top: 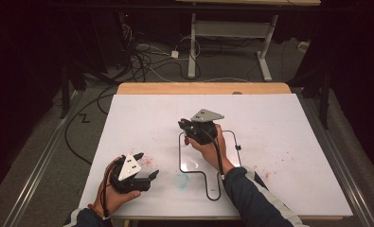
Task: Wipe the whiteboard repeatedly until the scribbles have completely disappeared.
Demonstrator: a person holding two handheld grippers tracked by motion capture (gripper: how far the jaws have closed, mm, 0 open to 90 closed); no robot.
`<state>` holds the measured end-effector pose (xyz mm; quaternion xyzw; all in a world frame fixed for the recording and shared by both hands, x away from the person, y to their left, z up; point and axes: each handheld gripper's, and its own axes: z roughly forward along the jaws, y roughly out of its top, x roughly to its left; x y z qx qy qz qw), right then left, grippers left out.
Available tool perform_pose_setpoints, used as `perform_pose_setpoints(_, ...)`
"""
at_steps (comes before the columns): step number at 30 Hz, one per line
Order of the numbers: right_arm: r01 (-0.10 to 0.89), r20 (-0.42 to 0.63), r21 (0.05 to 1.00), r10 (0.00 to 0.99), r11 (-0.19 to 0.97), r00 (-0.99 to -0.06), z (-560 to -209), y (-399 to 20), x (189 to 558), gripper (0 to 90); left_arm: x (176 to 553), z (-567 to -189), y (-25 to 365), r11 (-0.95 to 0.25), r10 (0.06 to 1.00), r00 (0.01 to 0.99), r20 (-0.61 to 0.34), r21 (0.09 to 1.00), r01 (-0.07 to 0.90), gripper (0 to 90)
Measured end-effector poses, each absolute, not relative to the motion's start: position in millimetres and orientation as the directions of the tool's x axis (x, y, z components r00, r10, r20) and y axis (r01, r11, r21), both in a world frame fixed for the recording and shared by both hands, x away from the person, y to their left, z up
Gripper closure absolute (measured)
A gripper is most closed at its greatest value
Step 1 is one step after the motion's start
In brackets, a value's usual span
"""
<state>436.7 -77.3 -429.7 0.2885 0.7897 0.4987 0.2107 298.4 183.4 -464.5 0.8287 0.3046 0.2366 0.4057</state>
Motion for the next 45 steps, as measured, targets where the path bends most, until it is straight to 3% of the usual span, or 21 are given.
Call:
perform_pose_setpoints(8,0.198,-0.143,0.898,0.686,0.393,-0.714,-429.1,-93.8,446.3,81.4,298.3,-464.3,182.9,-0.488,0.694,0.705,0.146,0.815,0.312,20.5)
perform_pose_setpoints(15,0.255,-0.062,0.917,0.741,0.306,-0.668,-430.8,-113.4,457.8,81.4,299.0,-464.6,182.6,-0.482,0.696,0.704,0.14,0.818,0.314,20.5)
perform_pose_setpoints(25,0.201,-0.078,0.923,0.672,0.328,-0.736,-433.8,-92.0,451.0,81.4,298.9,-464.4,182.3,-0.483,0.694,0.706,0.142,0.818,0.311,20.5)
perform_pose_setpoints(34,0.229,-0.128,0.908,0.752,0.351,-0.646,-430.0,-114.1,459.3,81.4,298.8,-464.4,182.6,-0.483,0.694,0.706,0.141,0.818,0.311,20.5)
perform_pose_setpoints(45,0.303,-0.105,0.903,0.842,0.303,-0.529,-425.3,-175.7,458.9,81.4,298.9,-464.7,180.4,-0.499,0.688,0.711,0.149,0.808,0.314,20.5)
